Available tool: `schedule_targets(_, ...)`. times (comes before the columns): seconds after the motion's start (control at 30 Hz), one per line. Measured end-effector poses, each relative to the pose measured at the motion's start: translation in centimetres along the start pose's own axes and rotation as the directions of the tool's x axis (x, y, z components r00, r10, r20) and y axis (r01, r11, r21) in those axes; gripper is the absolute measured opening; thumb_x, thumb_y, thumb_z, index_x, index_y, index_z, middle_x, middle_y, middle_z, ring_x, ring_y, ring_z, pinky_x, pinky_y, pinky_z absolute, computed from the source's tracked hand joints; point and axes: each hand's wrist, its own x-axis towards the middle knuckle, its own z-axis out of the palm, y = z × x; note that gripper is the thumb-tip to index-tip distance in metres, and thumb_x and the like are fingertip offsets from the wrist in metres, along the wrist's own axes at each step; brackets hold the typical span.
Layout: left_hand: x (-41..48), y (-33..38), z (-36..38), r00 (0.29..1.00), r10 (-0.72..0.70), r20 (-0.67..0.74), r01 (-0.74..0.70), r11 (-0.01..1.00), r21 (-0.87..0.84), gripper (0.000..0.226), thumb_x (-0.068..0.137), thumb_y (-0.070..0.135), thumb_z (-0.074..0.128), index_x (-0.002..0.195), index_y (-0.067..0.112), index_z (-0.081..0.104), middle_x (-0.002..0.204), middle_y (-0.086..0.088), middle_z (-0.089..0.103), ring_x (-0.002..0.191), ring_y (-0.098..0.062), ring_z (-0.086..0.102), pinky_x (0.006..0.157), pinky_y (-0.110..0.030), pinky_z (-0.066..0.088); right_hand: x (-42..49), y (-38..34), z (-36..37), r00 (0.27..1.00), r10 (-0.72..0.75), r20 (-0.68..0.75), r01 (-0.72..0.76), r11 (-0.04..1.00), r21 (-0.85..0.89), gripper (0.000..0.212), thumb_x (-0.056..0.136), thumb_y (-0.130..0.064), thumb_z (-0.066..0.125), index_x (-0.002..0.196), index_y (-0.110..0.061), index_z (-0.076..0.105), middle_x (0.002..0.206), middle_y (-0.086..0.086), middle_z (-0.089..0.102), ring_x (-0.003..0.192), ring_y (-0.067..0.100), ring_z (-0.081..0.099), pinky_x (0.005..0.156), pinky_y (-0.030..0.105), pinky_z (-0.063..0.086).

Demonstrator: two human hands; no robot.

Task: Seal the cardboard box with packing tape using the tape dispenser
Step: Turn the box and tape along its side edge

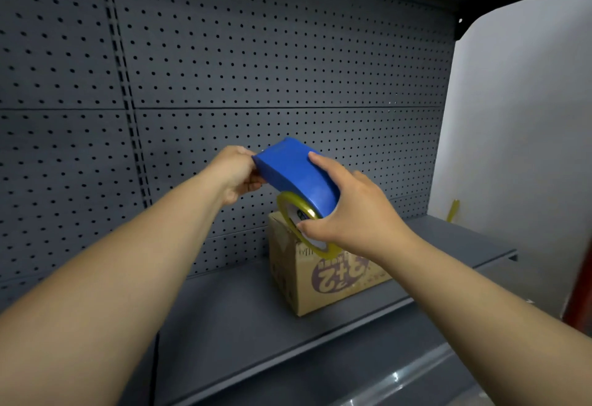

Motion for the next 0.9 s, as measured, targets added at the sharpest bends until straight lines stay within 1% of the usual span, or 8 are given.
schedule_targets(0.07,0.5,0.0,0.3,1.0,-0.004,0.018,0.004,1.0,-0.009,0.02,0.089,-0.003,0.038,0.09,0.004,0.056,0.065,-0.007,0.059,0.032,-0.006,0.054,0.037,-0.017,0.044,0.0,0.0,0.0,1.0,0.023,0.001,-0.023,0.999,-0.027,0.093,0.066,-0.036,0.073,0.14,-0.05,0.018,0.1,0.0,0.044,0.088,0.016,0.044,0.065,0.009,0.03)
schedule_targets(0.17,1.8,0.0,0.6,0.998,-0.005,0.06,0.007,0.999,-0.031,0.012,0.089,0.001,0.043,0.091,0.006,0.054,0.069,-0.008,0.061,0.048,-0.012,0.058,0.037,-0.016,0.043,0.7,-0.2,0.2,0.998,0.062,-0.002,-0.062,0.996,-0.071,0.094,0.066,-0.037,0.073,0.141,-0.049,0.016,0.094,-0.002,0.04,0.084,0.016,0.043,0.062,0.01,0.029)
schedule_targets(0.27,3.3,0.0,1.0,0.998,-0.001,0.07,0.004,0.999,-0.036,0.012,0.09,0.001,0.043,0.094,0.005,0.054,0.071,-0.009,0.062,0.054,-0.015,0.056,0.039,-0.018,0.042,1.8,-0.5,0.7,0.995,0.098,0.007,-0.097,0.991,-0.096,0.096,0.066,-0.037,0.073,0.142,-0.048,0.014,0.091,-0.003,0.038,0.08,0.016,0.042,0.059,0.013,0.03)
schedule_targets(0.47,6.3,-0.8,1.2,0.993,0.011,0.121,-0.011,1.0,-0.004,0.018,0.089,0.0,0.038,0.079,0.008,0.051,0.073,-0.01,0.061,0.055,-0.016,0.056,0.037,-0.017,0.04,3.3,-0.8,2.8,0.989,0.145,-0.028,-0.147,0.968,-0.204,0.093,0.067,-0.031,0.069,0.141,-0.046,0.015,0.097,0.004,0.037,0.074,0.02,0.045,0.065,0.028,0.038)
schedule_targets(0.53,7.0,-1.1,0.9,0.986,0.011,0.164,-0.006,0.999,-0.034,0.017,0.09,0.0,0.04,0.083,0.006,0.054,0.069,-0.01,0.06,0.045,-0.011,0.055,0.037,-0.016,0.041,3.8,-0.4,3.3,0.98,0.188,-0.072,-0.198,0.963,-0.183,0.086,0.069,-0.033,0.065,0.139,-0.048,0.018,0.098,0.003,0.037,0.074,0.021,0.048,0.066,0.031,0.043)
schedule_targets(0.63,7.7,-1.1,0.8,0.972,0.011,0.234,0.006,0.997,-0.074,0.02,0.091,0.001,0.044,0.076,0.007,0.055,0.064,-0.008,0.058,0.033,-0.005,0.052,0.039,-0.016,0.043,4.4,-0.3,4.2,0.959,0.233,-0.161,-0.258,0.953,-0.158,0.077,0.069,-0.041,0.059,0.136,-0.048,0.022,0.101,0.004,0.039,0.08,0.025,0.051,0.071,0.037,0.049)
schedule_targets(0.73,8.4,-1.1,0.5,0.967,-0.004,0.254,0.02,0.998,-0.06,0.021,0.091,0.001,0.044,0.075,0.008,0.055,0.065,-0.007,0.059,0.04,-0.008,0.053,0.042,-0.017,0.042,5.3,-0.7,5.3,0.955,0.223,-0.196,-0.26,0.946,-0.193,0.077,0.069,-0.048,0.062,0.136,-0.044,0.024,0.102,0.005,0.04,0.081,0.026,0.052,0.071,0.034,0.047)
schedule_targets(0.9,9.1,-1.8,0.3,0.982,0.064,0.179,-0.054,0.997,-0.061,0.021,0.09,-0.001,0.041,0.079,0.004,0.058,0.067,-0.01,0.058,0.051,-0.015,0.05,0.045,-0.02,0.04,6.0,-1.5,6.0,0.956,0.234,-0.177,-0.266,0.946,-0.187,0.079,0.072,-0.029,0.063,0.138,-0.043,0.022,0.101,0.005,0.037,0.081,0.028,0.051,0.068,0.033,0.045)
